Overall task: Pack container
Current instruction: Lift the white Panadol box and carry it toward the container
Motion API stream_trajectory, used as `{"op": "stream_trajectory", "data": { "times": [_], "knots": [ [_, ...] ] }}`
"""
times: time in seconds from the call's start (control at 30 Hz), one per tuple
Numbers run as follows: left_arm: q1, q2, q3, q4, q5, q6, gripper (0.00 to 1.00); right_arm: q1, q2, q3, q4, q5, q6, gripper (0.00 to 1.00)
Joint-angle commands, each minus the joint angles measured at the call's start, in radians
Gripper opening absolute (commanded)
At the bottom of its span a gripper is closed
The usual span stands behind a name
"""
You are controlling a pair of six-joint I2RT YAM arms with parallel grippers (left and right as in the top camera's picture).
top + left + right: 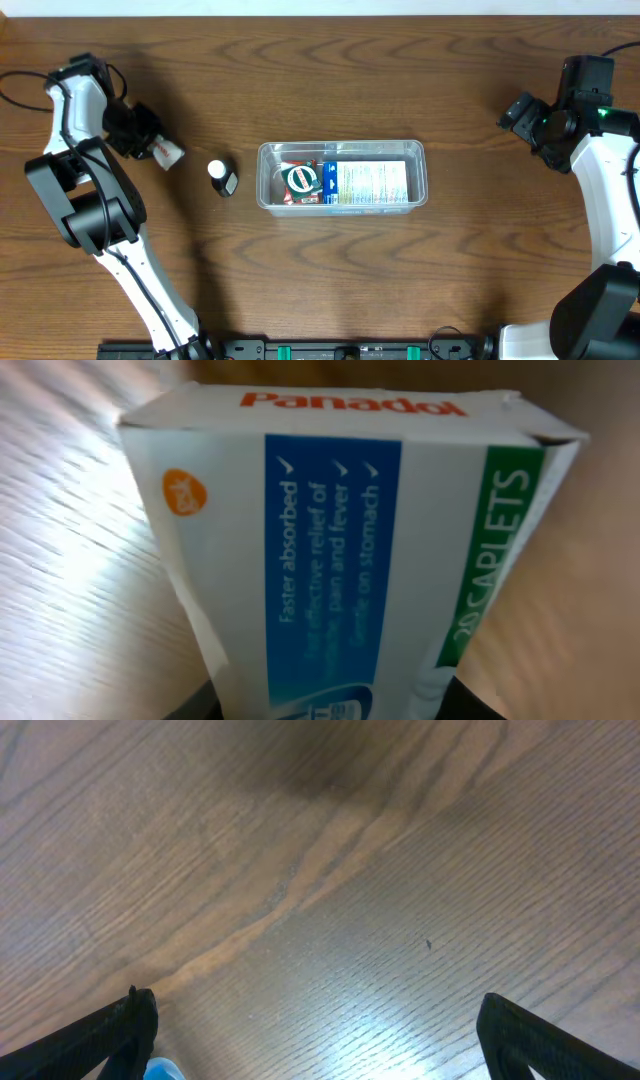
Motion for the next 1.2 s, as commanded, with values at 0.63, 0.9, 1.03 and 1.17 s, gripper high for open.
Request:
{"op": "stream_trajectory", "data": {
  "times": [0.63, 0.9, 1.03, 1.17],
  "knots": [
    [-0.329, -0.333, 0.145, -0.148, 0.124, 0.605, 0.40, -0.004, 0.002, 0.001, -0.001, 0.003, 0.011, 0.99],
    [-0.599, -0.340, 0.121, -0.210, 0.123, 0.754, 0.41, -0.004, 0.002, 0.001, -0.001, 0.003, 0.011, 0.99],
    [-0.714, -0.338, 0.102, -0.222, 0.097, 0.838, 0.40, -0.004, 0.002, 0.001, -0.001, 0.003, 0.011, 0.99],
    [-0.817, -0.338, 0.083, -0.222, 0.030, 0.916, 0.41, -0.004, 0.002, 0.001, -0.001, 0.004, 0.011, 0.99]
  ]
}}
